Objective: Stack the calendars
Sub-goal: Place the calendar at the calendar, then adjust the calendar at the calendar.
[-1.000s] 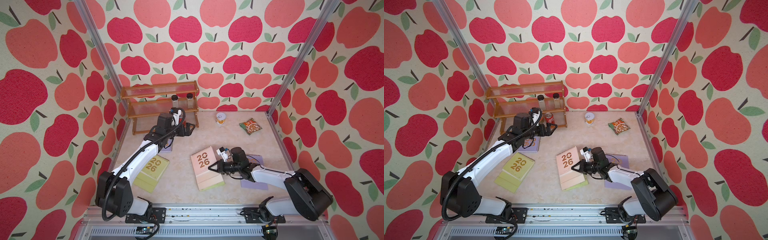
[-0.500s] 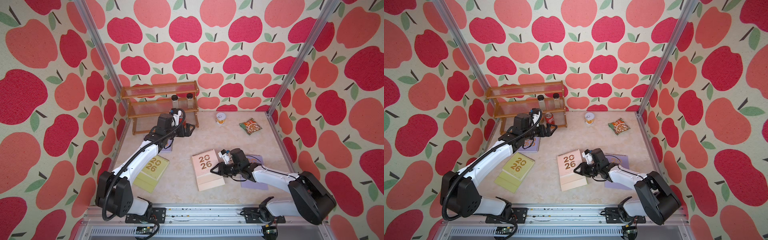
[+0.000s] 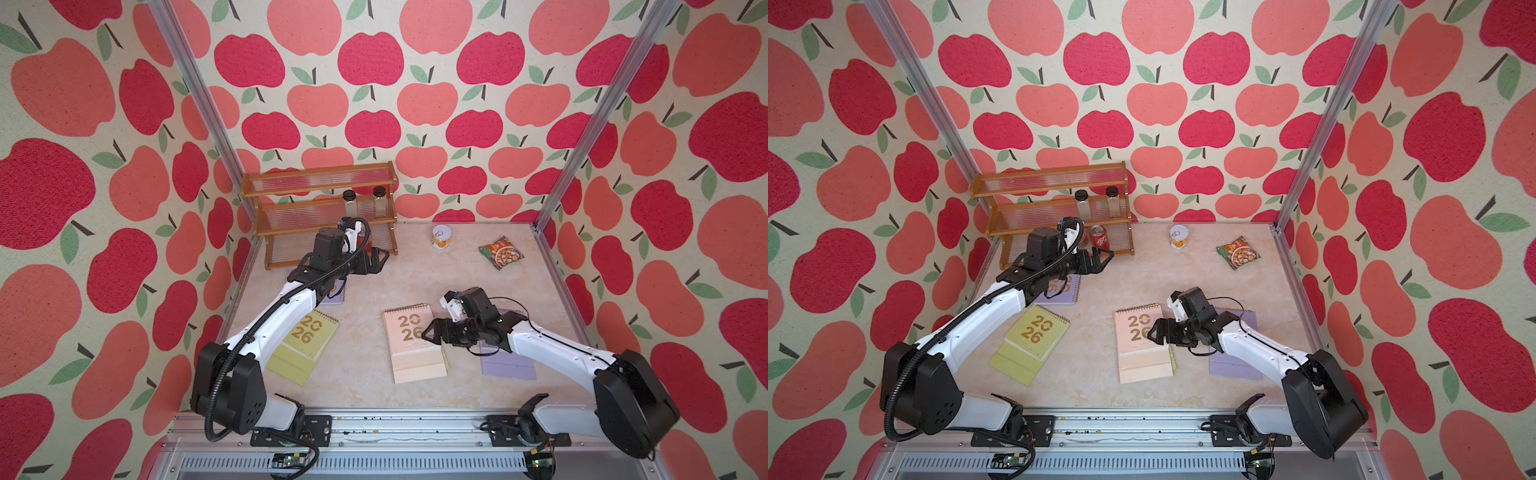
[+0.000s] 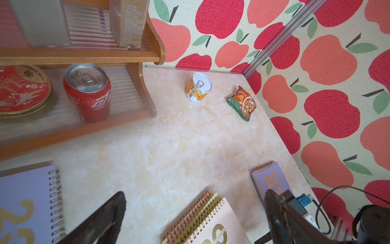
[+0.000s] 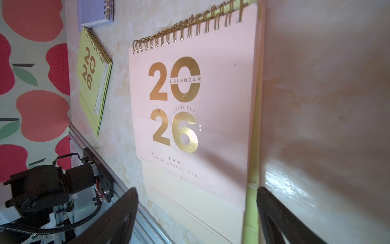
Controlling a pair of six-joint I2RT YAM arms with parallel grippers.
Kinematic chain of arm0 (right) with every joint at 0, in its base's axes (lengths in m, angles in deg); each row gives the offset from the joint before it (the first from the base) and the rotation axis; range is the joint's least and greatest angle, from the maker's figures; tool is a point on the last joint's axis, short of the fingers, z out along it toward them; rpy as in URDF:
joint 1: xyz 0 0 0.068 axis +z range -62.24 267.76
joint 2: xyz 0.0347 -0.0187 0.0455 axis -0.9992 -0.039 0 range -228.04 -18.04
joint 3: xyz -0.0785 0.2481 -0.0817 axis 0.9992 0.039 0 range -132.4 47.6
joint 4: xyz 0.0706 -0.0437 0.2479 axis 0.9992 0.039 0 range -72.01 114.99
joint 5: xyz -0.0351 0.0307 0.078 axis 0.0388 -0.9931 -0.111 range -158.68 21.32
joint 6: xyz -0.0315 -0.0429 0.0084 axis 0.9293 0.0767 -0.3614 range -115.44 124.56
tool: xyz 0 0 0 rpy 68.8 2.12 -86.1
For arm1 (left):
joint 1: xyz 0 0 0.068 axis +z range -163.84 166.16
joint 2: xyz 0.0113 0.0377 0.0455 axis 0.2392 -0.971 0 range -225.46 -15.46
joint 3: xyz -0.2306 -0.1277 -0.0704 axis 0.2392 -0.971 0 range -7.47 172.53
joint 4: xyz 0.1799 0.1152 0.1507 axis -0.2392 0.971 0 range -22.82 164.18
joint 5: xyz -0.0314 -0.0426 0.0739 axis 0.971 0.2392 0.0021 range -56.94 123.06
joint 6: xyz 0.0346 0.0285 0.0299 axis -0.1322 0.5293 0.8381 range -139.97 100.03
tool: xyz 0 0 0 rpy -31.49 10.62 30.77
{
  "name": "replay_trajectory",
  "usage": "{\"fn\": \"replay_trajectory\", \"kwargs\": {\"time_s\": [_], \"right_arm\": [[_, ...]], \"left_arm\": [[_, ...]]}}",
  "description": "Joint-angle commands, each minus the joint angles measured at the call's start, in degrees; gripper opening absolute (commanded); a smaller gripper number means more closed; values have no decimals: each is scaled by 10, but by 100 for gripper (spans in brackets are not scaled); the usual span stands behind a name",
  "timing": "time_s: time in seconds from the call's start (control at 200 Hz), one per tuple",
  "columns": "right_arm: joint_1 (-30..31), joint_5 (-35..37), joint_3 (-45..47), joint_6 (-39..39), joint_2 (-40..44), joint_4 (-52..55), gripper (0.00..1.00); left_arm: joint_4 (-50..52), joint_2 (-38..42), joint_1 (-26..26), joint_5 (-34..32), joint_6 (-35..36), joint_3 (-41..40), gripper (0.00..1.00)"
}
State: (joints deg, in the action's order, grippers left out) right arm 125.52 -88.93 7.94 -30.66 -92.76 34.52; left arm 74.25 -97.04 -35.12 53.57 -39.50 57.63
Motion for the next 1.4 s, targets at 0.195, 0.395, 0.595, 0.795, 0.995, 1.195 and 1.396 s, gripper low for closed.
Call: {"fn": "replay_trajectory", "kwargs": {"time_s": [0.195, 0.395, 0.595, 0.795, 0.995, 1.195, 1.396], "right_arm": [[-3, 80, -59, 68, -11, 99, 99], [-1, 74, -86, 71, -57, 91, 99], [3, 72, -110, 74, -94, 62, 99], [1, 78, -172, 95, -160, 63, 99], [-11, 86, -213, 112, -200, 71, 99], [-27, 76, -233, 124, -230, 62, 99], [-33, 70, -262, 137, -256, 63, 99]], "left_arm": [[13, 37, 6, -10, 12, -16, 99], [17, 36, 11, -8, 13, -17, 100], [42, 41, 14, -4, 15, -29, 100], [61, 63, 16, -14, 15, -54, 100], [71, 77, 23, -19, 16, -64, 100], [80, 85, 27, -24, 15, -70, 100], [80, 83, 28, -24, 14, -69, 100]]}}
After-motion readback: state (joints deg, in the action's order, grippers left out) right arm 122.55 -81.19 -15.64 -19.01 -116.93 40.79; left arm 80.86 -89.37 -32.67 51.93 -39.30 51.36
